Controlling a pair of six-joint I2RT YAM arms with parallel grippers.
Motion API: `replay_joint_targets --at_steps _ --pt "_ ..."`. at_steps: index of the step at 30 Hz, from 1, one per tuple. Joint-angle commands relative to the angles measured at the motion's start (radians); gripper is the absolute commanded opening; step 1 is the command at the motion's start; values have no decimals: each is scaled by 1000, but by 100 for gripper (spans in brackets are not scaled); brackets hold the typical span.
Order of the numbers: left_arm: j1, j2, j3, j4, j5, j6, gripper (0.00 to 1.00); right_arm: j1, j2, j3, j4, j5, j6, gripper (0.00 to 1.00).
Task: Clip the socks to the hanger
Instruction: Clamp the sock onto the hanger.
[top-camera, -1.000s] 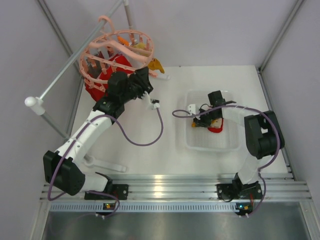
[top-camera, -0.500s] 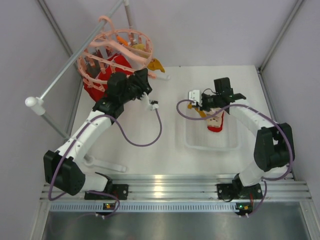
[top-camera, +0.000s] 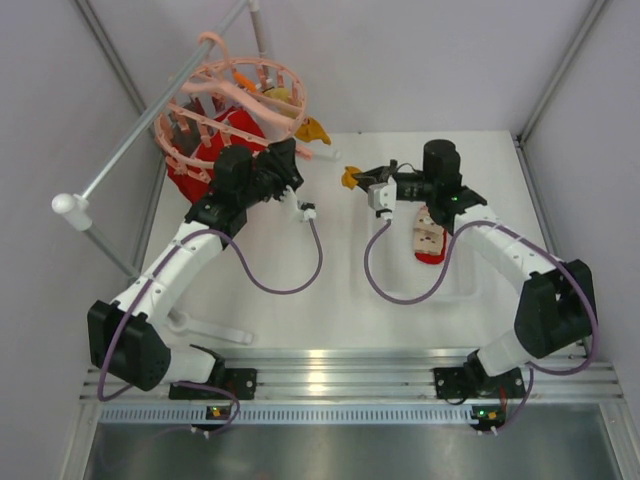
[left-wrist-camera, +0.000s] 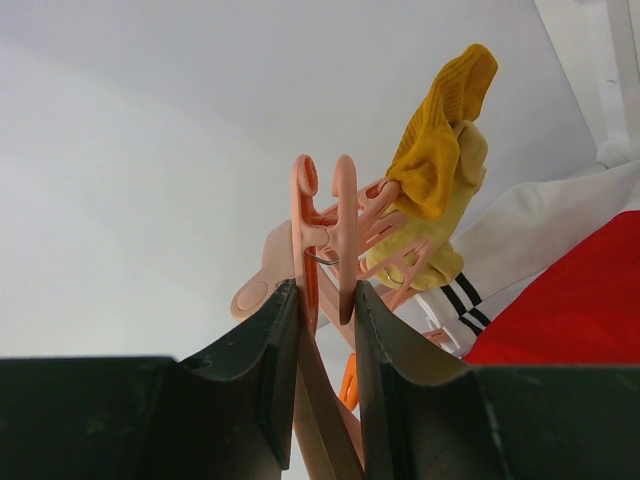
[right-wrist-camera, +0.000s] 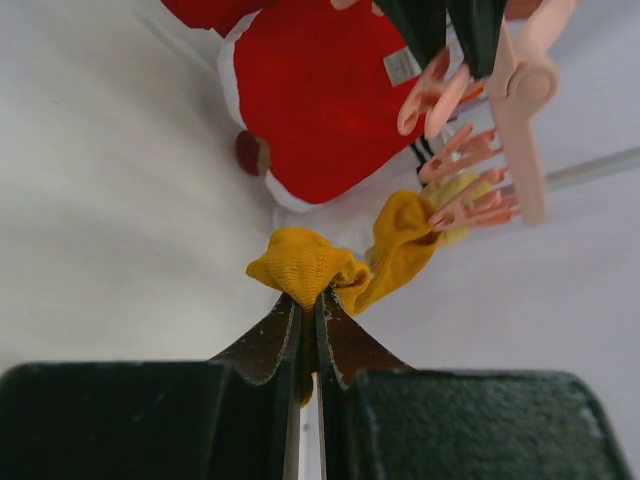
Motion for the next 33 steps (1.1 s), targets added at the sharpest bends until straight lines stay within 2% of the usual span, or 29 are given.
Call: replay_joint_targets --at_steps 1,4,9,19,25,33 --pt "3 8 -23 -13 68 105 0 36 36 35 133 -94 -188 0" --pt "3 8 -25 -15 68 111 0 65 66 50 176 -109 -257 0" --pt "3 8 -29 -21 74 125 0 90 90 87 75 -117 -466 0" --pt "3 14 -45 -38 123 183 0 98 153 205 -54 -112 -521 0" --pt "1 22 -51 -36 132 211 0 104 190 285 -227 -89 -575 0" --pt "3 22 -48 -45 141 220 0 115 216 332 -283 -62 -590 0"
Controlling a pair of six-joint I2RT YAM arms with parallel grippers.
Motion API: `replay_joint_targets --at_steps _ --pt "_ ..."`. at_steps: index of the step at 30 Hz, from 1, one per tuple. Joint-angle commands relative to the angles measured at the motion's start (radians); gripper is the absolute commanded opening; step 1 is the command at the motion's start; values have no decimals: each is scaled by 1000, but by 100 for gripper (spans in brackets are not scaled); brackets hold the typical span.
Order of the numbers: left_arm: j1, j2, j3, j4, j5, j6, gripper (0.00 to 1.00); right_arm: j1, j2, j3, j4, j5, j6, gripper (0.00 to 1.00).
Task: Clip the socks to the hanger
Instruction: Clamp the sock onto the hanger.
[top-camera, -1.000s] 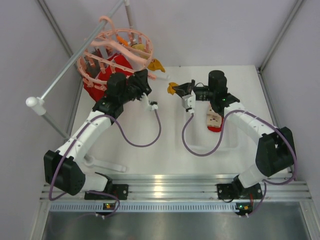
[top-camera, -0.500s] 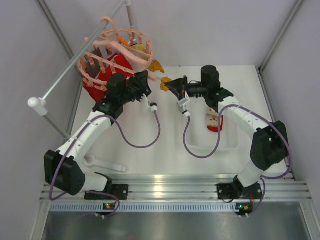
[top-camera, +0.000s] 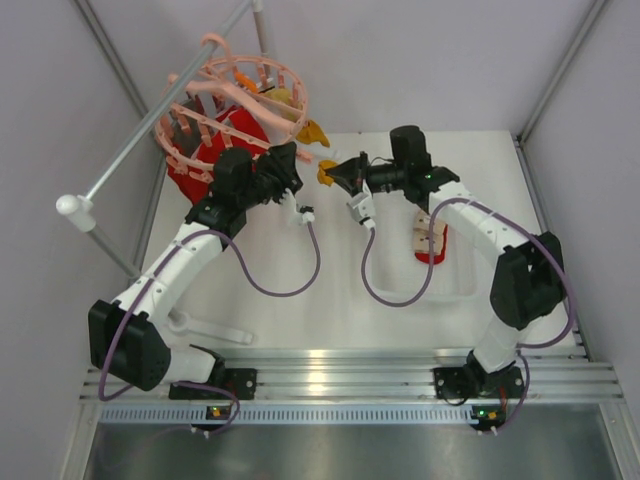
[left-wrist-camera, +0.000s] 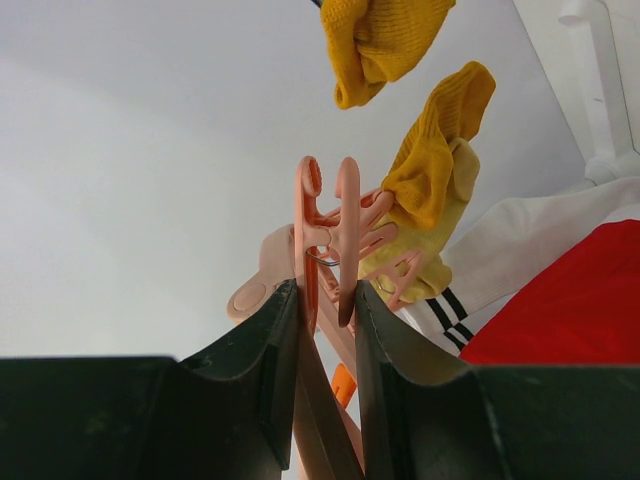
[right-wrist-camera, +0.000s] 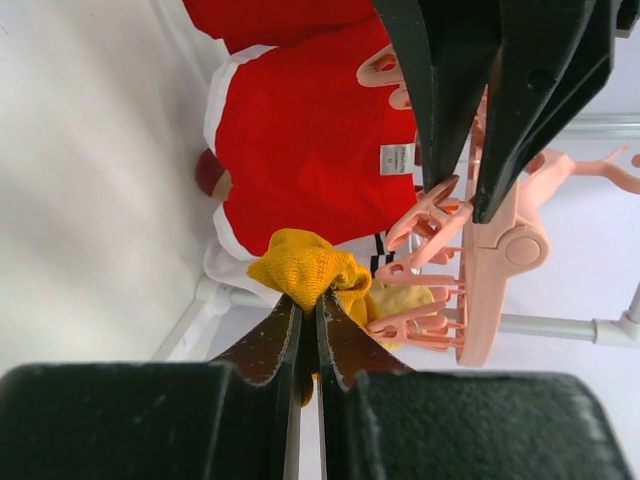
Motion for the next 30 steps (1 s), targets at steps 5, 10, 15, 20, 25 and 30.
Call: replay_joint_targets --at_steps 5,10,15,20,25,30 --pt "-5 33 -22 -59 109 251 0 31 30 89 -25 -20 14 0" --pt "-7 37 -23 -59 120 266 0 40 36 101 -25 -17 29 0" --pt "-7 37 -23 -65 123 278 0 43 39 104 -31 -15 30 0" --pt "-7 36 -23 -89 128 294 0 46 41 117 -34 -15 40 0" --pt "-8 39 -23 -94 128 302 0 45 42 118 -39 -15 40 0" --pt "-7 42 -22 -94 131 314 0 46 45 123 -45 -14 32 0"
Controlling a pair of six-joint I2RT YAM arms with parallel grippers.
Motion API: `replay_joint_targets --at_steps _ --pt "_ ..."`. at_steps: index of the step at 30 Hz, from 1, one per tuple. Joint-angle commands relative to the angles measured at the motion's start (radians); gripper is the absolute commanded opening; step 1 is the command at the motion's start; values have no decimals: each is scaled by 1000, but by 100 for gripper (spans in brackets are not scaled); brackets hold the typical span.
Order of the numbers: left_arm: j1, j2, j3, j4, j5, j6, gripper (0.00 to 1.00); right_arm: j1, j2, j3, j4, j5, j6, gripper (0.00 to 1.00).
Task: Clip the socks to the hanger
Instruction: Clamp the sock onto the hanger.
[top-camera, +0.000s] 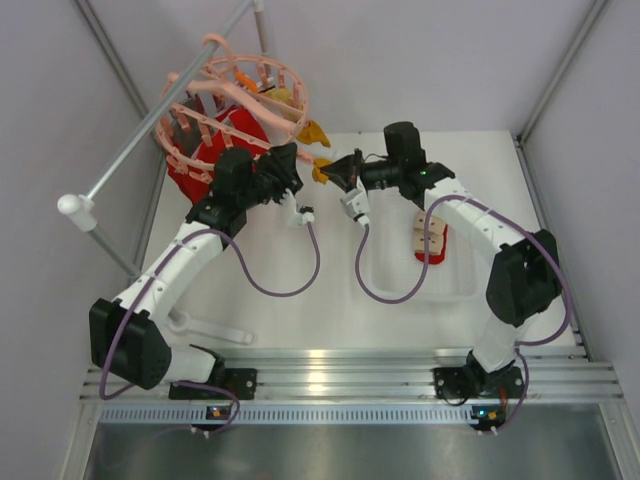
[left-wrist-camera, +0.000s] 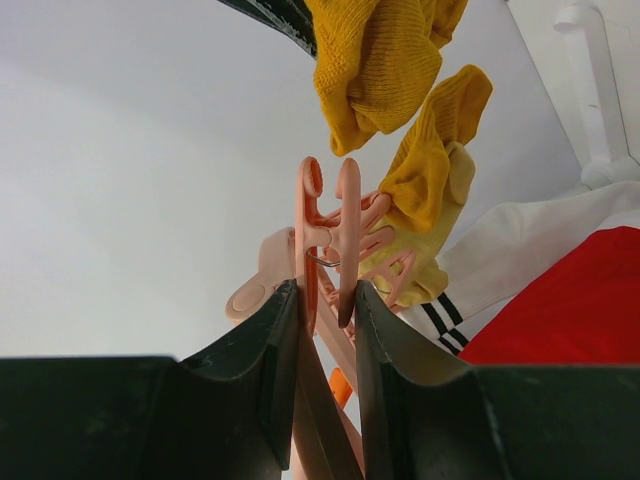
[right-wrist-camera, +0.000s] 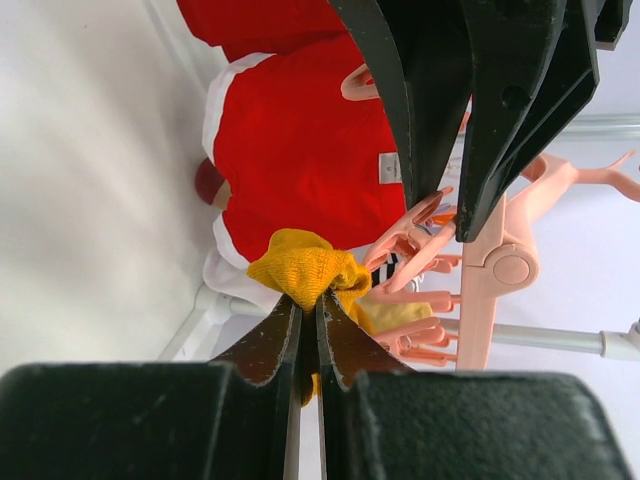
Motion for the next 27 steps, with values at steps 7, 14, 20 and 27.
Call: replay_joint_targets --at_steps 7,14,20,27 --pt "-10 41 -20 -105 122 334 0 25 18 73 -13 -33 11 0" --pt "-13 41 -28 -117 129 357 0 31 16 67 -3 -30 28 0" --pt "-14 49 -26 -130 126 374 0 33 24 87 18 -35 60 0" --pt "-17 49 -31 -165 118 412 0 34 22 90 46 -41 97 0"
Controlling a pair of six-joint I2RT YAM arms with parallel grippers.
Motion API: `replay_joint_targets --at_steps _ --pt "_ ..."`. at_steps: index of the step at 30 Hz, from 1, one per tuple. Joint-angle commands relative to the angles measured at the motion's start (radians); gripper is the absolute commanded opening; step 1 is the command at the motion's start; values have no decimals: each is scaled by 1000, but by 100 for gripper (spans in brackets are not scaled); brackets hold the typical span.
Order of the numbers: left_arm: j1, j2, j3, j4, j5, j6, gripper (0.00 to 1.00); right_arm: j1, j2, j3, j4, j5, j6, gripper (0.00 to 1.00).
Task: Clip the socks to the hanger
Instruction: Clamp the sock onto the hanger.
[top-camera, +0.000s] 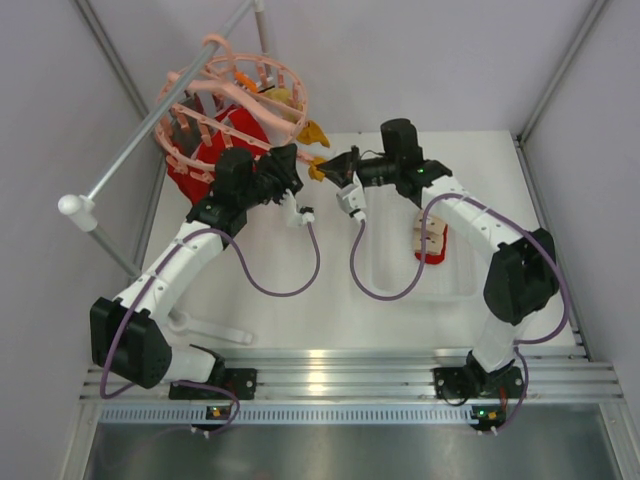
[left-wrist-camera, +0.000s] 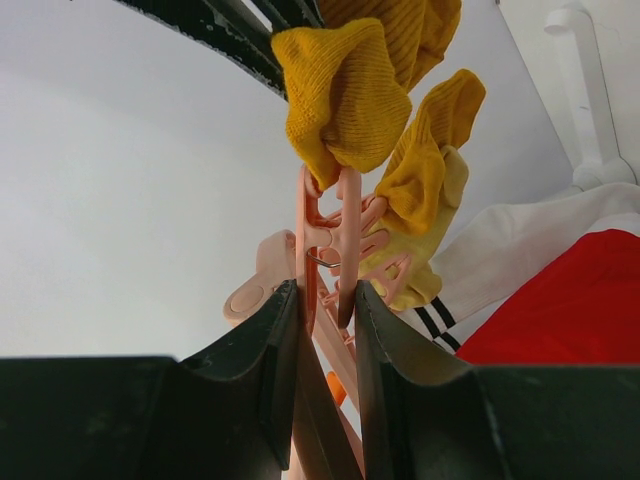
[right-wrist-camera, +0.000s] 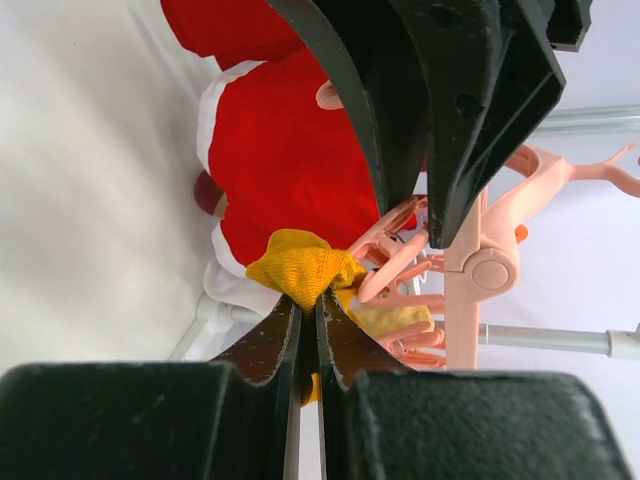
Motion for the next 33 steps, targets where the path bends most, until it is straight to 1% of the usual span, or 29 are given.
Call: replay_joint_targets --at_steps 1,8,21,22,23,24,29,30,32,33 --pt "-18 42 -32 -155 116 412 0 20 7 56 39 -42 34 0" --pt "-21 42 -38 -171 110 432 0 24 10 62 67 -40 59 0" --pt "-28 38 -46 -159 113 432 0 35 54 99 68 -10 39 0" --pt "-28 36 -48 -156 113 432 1 37 56 101 71 -8 47 0" --pt "-26 36 -49 -153 113 432 3 35 56 104 75 -6 51 0" --pt "-26 36 -51 -150 113 430 9 32 54 104 79 -5 54 0" --pt "-26 35 -63 -115 108 418 28 32 42 90 82 -3 54 0" --pt "-26 38 -63 -96 107 414 34 31 42 89 81 -2 54 0" --pt "-26 39 -64 -76 104 403 37 29 39 89 81 -2 51 0" --pt "-26 39 -64 -52 105 398 42 31 39 89 81 1 51 0"
